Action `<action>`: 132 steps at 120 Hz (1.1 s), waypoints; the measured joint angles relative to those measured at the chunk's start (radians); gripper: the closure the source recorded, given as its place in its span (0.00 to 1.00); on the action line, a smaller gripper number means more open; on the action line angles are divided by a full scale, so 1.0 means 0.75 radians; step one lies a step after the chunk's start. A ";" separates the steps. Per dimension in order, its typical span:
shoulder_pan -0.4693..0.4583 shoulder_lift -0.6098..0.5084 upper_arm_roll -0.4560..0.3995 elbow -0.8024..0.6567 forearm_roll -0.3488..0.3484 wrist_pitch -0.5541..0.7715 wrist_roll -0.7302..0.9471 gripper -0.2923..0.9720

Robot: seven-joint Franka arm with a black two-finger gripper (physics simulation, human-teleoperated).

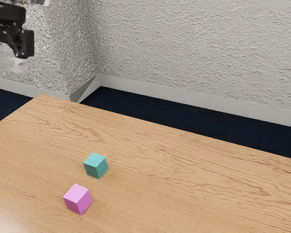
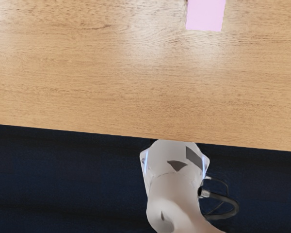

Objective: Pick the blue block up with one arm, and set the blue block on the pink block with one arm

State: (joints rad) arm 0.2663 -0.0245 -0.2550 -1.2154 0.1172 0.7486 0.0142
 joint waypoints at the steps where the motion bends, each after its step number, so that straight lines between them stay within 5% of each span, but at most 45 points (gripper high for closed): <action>1: 0.007 0.004 -0.012 -0.011 0.004 0.033 -0.002 0.23; 20: 0.031 0.062 -0.121 -0.080 0.030 0.463 -0.104 0.23; 42: -0.046 0.338 -0.189 -0.177 0.071 0.767 -0.212 0.23; 69: -0.086 0.892 -0.116 -0.029 0.179 1.204 -0.228 0.23; 87: -0.120 1.070 -0.045 0.083 0.181 1.371 -0.208 0.23; 96: -0.117 1.042 0.010 0.004 0.142 1.432 -0.187 0.23; 119: -0.109 0.670 0.116 -0.666 0.021 1.754 -0.107 0.23; 132: -0.108 0.566 0.120 -0.819 -0.001 1.910 -0.032 0.23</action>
State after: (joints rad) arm 0.1854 0.3996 -0.1647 -1.8295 0.1162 2.1814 -0.0094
